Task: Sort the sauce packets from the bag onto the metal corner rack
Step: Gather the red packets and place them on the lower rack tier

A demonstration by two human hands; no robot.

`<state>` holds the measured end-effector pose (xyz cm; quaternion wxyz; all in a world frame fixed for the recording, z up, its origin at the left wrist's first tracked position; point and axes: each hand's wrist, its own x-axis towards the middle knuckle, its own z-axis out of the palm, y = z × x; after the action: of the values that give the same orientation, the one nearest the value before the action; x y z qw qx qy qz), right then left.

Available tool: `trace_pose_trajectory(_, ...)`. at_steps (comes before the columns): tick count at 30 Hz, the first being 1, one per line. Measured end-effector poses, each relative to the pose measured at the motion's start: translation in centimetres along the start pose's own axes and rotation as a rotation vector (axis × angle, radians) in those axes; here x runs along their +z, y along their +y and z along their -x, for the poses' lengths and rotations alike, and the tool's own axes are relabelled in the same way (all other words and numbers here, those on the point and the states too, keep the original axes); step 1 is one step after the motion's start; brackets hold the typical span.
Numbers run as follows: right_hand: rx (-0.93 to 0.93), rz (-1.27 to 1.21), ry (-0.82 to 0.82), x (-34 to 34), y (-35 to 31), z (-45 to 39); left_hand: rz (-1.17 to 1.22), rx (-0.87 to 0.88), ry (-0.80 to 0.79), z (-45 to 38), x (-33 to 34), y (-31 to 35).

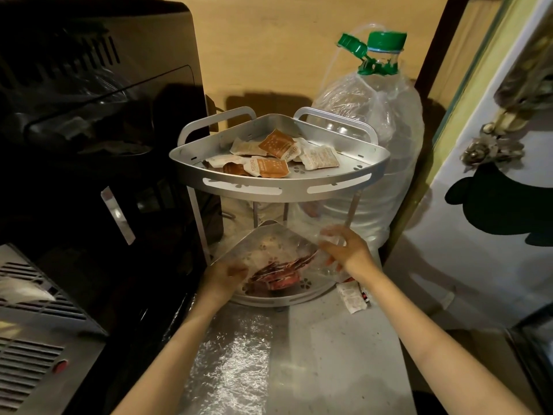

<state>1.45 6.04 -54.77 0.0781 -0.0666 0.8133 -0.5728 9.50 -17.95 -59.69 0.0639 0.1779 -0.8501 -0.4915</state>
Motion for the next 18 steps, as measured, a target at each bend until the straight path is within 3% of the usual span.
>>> trace_pose_trajectory(7,0.194,0.128,-0.114,-0.5,1.0,0.1,0.123,-0.01,0.138,-0.3,0.2,0.4)
trace_pose_trajectory(12,-0.023,-0.083,0.058,-0.1,0.6,0.4,0.154,0.069,0.243,-0.3,-0.9,1.6)
trace_pose_trajectory(18,-0.149,-0.024,0.137,0.0,-0.4,0.0,0.205,0.174,0.296,0.2,-2.6,3.4)
